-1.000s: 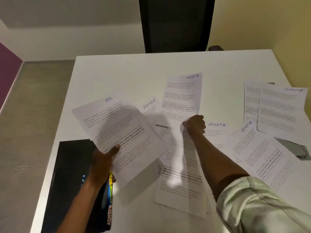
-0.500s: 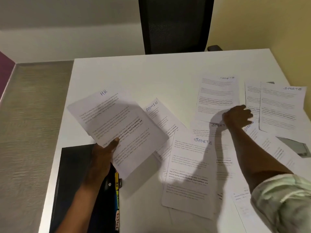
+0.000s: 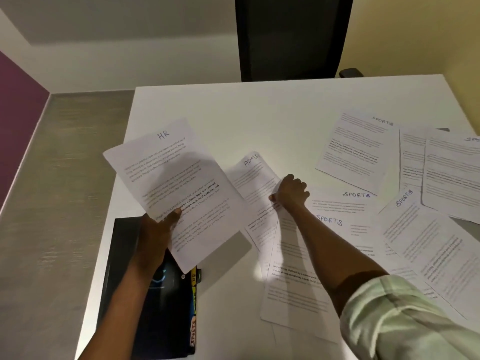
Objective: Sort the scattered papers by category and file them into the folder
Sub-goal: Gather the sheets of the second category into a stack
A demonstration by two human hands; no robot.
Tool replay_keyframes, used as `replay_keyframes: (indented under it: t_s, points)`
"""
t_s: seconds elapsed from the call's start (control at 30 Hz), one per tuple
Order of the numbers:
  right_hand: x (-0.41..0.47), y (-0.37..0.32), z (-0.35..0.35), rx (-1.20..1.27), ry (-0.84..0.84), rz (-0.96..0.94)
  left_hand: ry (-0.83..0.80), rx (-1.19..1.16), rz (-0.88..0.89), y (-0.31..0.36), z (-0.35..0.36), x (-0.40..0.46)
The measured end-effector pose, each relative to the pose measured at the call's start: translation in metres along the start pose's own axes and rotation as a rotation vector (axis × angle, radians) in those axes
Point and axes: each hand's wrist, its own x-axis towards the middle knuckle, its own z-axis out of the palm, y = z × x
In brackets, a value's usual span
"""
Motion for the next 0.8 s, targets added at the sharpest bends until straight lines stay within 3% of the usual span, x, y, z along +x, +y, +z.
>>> replay_keyframes:
  t_s: [0.1, 0.2, 0.3, 0.43, 0.63, 0.8]
  points:
    - [0.018, 0.006, -0.009, 0.128, -0.079, 0.009, 0.008, 0.041, 0.013, -0.003, -0.006, -0.002]
    - [0.032, 0.018, -0.027, 0.475, -0.136, -0.03, 0.011, 0.028, 0.024, -0.002, -0.01, -0.004]
    - [0.034, 0.019, -0.063, 0.715, -0.093, -0.041, 0.017, 0.008, 0.02, -0.003, -0.014, -0.003]
    - [0.064, 0.006, -0.097, 0.76, 0.035, -0.066, 0.062, 0.006, 0.018, -0.002, -0.016, 0.005]
    - [0.087, -0.018, -0.075, 0.697, -0.055, -0.057, 0.144, 0.061, 0.02, 0.011, -0.011, 0.006]
    - [0.014, -0.004, -0.031, -0.033, 0.146, -0.208, 0.196, 0.063, 0.035, 0.014, -0.007, 0.0]
